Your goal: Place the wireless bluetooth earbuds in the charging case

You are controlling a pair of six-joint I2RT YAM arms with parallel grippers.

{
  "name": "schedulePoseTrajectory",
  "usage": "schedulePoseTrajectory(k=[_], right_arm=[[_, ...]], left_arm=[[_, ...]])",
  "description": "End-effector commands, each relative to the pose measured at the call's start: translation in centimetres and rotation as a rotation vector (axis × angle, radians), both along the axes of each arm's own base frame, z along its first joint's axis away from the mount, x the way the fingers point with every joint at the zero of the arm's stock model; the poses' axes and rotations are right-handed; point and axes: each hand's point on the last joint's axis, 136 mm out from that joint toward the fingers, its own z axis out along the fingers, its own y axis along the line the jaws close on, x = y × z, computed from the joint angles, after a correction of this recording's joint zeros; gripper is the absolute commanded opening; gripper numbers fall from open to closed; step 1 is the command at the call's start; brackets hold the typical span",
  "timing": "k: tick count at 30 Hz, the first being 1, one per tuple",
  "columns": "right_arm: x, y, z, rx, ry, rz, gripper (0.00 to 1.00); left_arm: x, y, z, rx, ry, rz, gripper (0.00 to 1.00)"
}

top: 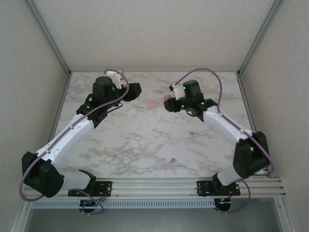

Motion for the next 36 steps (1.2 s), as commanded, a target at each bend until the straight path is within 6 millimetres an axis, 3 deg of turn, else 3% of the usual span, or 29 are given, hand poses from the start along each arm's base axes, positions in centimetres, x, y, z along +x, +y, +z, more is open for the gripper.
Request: schedulePoseTrajectory(k=[1,5,11,24,30,36], right_arm=[[-1.6,1.8,4.6,0.079,-0.227,0.160,0.37],[-3.4,1.9,6.9,0.076,-0.355,0.230,0.37],[-4.3,1.8,8.4,0.080,-0.428,0.255,0.37],[-4.3,2.4,9.3,0.097,-0.458,0.266,0.37],[-4.0,2.5,9.1,0.090,-0.454,0.259,0.39],[-3.9,1.9,8.7,0.052,-0.492,0.238,0.50]], left_arm=[[-1.0,-2.9,1.9,-0.110,0.041,-0.164,0.71],[-2.0,-6.0,3.1,-0.159,0.058,-0.320,0.71],[-3.5,-9.3,3.0,-0.137,0.075,-0.460,0.70],[-4.9,-12.5,0.6,-0.079,0.183,-0.584,0.56],[-4.8,-12.8,0.3,-0.068,0.195,-0.578,0.39],[-3.7,-11.9,1.0,-0.100,0.186,-0.480,0.15]])
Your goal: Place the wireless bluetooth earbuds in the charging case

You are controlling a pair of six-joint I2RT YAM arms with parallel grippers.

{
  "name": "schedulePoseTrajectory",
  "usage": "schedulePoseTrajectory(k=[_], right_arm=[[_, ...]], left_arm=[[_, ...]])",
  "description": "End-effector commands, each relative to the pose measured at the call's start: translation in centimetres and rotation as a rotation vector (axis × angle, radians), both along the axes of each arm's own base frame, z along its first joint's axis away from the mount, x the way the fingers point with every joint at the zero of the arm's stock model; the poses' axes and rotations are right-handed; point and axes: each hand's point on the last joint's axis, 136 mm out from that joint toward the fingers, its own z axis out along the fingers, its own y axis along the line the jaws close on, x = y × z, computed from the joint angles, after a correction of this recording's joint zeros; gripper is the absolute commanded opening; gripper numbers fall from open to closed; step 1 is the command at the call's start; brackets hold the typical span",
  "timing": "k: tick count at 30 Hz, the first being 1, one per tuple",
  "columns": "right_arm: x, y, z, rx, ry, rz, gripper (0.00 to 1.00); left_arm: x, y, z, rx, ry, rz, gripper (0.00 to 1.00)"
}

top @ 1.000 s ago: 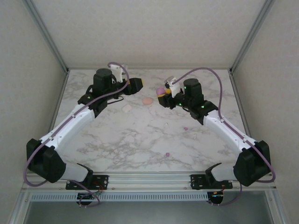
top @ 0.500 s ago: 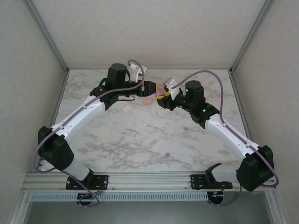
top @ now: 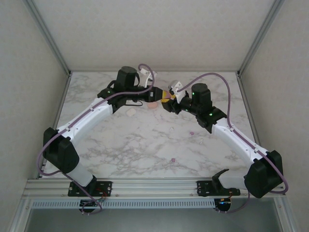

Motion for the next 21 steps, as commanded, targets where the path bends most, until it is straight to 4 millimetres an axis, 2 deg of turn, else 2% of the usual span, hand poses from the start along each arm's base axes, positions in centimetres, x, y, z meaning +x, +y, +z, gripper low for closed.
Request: schedulePoseTrajectory(k=[1,5,8,16,21], right_arm=[[-0.1,-0.2,0.9,0.009,-0.095,-0.011,0.52],[-0.8,-0.7,1.2,0.088,-0.193,0.046,0.58],[-1.0,-0.7,1.4,0.115,-0.199,0.080,0.58],[-1.1,-0.5,3.6,0.170,-0.276,0.111,0.58],[-0.3,-1.1,4.2,0.168,-0.298,0.071,0.57]], left_arm=[[0.6,0.5,2.1,-0.068,-0.005,0.066,0.14],[0.9,0.9,3.9,-0.213,0.036,0.087,0.14],[0.3,0.7,4.9,-0.261,0.059,0.063,0.14],[-0.1,0.8,5.0,-0.272,0.093,0.061,0.16],[-0.4,0.7,5.4,-0.274,0.085,0.044,0.16]])
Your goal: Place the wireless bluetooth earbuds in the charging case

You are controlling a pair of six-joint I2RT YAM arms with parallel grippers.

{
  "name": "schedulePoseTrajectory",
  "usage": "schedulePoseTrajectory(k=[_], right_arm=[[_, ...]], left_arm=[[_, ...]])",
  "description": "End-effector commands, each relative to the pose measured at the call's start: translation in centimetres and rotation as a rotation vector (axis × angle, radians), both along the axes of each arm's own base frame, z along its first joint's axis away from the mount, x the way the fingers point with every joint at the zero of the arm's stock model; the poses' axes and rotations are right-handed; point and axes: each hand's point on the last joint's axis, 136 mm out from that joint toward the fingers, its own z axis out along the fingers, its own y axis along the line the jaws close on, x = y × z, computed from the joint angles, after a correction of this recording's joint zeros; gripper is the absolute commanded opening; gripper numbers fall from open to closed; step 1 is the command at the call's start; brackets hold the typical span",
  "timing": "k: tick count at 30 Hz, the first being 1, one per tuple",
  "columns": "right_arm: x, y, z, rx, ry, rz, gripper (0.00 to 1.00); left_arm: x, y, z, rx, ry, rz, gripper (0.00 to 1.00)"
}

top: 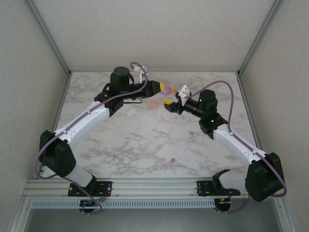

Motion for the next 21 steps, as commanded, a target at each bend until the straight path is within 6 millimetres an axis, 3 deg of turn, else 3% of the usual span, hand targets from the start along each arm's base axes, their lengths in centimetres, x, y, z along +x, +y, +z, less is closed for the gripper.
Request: schedulePoseTrajectory(k=[1,21], right_arm=[[0.1,-0.4,2.3,0.036,-0.079,-0.006,0.57],[0.3,-0.8,4.3,0.061,-0.128,-0.027,0.57]], left_arm=[[-1.0,0.3,2.0,-0.040,-0.035,-0.030,0.16],[-1.2,0.3,1.9,-0.023,-0.031,-0.042,0.17]])
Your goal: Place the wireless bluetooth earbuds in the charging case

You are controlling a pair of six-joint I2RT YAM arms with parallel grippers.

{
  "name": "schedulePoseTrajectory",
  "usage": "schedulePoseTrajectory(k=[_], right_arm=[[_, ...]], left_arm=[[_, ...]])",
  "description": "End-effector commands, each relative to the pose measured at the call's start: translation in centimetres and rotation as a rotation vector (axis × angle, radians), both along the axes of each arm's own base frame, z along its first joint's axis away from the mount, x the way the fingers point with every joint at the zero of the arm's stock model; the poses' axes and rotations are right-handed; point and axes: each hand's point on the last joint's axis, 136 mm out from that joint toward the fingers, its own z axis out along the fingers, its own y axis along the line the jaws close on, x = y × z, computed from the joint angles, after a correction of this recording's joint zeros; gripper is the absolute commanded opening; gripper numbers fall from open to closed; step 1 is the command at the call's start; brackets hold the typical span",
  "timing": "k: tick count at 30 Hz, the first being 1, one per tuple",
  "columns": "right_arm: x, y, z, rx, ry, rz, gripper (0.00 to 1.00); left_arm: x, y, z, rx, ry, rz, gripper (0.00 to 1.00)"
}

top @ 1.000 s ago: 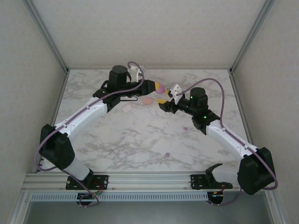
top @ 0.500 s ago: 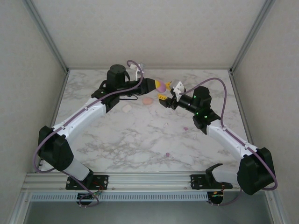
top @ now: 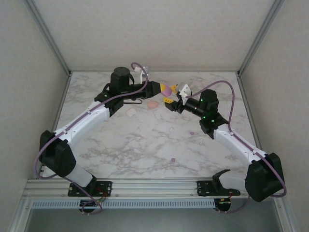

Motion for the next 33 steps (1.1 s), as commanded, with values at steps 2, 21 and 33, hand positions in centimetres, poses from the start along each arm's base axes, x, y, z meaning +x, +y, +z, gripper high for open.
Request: schedulePoseTrajectory(k=[2,21,33], right_arm=[[0.3,-0.6,3.8,0.053,-0.106,-0.033,0.58],[0.1,0.0,3.6,0.039,-0.078,0.011,0.50],[-0.4,0.0,3.1,0.024,0.009,0.025,0.38]], left_arm=[[-0.9,0.4,2.1,-0.026,-0.042,-0.026,0.17],[-1.2,0.1,2.5,-0.036,-0.042,-0.053,0.19],[-1.3,0.9,3.2,0.000,-0.112,-0.022,0.53]])
